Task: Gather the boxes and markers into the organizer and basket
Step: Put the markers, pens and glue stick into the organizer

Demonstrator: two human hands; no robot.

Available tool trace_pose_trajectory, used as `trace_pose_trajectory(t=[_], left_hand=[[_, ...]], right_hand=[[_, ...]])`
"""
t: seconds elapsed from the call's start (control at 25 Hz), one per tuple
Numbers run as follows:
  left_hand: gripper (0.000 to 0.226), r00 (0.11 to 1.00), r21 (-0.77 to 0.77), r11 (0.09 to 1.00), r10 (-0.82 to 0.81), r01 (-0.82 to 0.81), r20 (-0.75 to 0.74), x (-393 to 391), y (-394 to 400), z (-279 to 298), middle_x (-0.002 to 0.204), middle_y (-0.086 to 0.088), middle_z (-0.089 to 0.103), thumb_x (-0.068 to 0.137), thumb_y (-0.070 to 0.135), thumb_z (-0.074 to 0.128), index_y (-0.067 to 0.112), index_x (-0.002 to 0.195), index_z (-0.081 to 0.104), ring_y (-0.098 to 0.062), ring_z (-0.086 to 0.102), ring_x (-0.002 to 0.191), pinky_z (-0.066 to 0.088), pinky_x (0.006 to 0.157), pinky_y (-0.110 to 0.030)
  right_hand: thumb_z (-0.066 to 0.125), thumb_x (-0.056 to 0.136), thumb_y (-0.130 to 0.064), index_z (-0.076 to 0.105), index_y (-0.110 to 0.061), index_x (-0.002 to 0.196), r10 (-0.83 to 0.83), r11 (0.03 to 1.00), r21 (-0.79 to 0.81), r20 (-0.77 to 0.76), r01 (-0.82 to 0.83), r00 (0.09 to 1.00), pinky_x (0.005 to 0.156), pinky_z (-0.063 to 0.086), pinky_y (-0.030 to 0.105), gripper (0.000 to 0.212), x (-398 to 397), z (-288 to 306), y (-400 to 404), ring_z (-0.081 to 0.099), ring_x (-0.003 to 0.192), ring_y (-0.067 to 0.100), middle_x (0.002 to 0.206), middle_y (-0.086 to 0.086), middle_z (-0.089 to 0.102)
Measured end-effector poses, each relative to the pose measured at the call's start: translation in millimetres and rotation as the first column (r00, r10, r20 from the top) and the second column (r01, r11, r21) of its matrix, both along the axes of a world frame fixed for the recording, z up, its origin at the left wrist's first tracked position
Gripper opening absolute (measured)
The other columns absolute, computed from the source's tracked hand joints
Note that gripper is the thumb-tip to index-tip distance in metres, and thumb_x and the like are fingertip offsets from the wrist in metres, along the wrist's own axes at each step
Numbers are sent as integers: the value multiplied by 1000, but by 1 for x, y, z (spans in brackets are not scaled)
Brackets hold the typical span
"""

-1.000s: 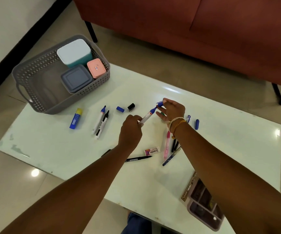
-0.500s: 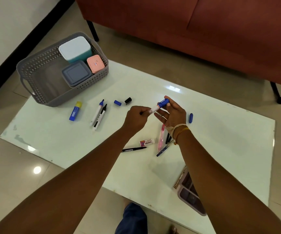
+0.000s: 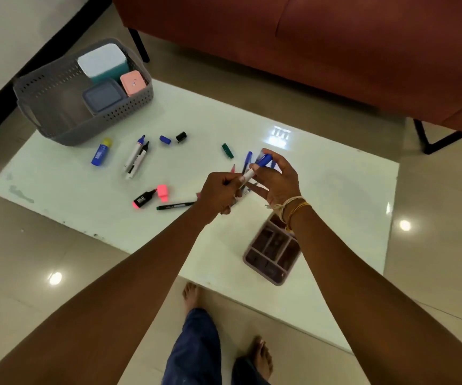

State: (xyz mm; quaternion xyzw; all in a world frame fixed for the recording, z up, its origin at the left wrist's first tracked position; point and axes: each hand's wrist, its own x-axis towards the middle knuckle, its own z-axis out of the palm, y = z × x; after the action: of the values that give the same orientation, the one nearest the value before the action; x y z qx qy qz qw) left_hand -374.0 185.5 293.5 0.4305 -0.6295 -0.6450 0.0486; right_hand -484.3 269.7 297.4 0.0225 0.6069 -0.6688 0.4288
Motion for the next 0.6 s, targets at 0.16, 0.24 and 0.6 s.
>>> trace_pose_trajectory(t=[0.16, 0.24, 0.6], left_hand=[[29, 987, -76, 985, -149, 153, 65, -8, 64, -9, 103, -10, 68, 95, 20, 54, 6, 119, 64, -22, 67, 84, 55, 65, -30], [30, 967, -180, 954, -219, 240, 130, -6, 84, -16, 121, -7, 66, 94, 17, 54, 13, 122, 64, -21, 62, 109, 50, 88, -31], [35, 943, -334, 883, -291, 331, 164, 3, 123, -17, 127, -13, 61, 96, 3, 40, 9, 128, 53, -28, 58, 115, 41, 89, -23]], right_hand=[[65, 83, 8, 59, -10, 119, 20, 993, 119, -237, 9, 971, 80, 60, 46, 41, -6, 1, 68, 70, 90, 33, 98, 25, 68], [68, 81, 4, 59, -14, 114, -23, 977, 182, -425, 110, 905, 78, 61, 43, 39, -12, -2, 94, 71, 89, 31, 96, 23, 69], [72, 82, -11, 55, -17, 95, 154, 956, 284, -692, 69, 705, 76, 52, 9, 22, -1, -16, 135, 68, 84, 18, 94, 8, 69]])
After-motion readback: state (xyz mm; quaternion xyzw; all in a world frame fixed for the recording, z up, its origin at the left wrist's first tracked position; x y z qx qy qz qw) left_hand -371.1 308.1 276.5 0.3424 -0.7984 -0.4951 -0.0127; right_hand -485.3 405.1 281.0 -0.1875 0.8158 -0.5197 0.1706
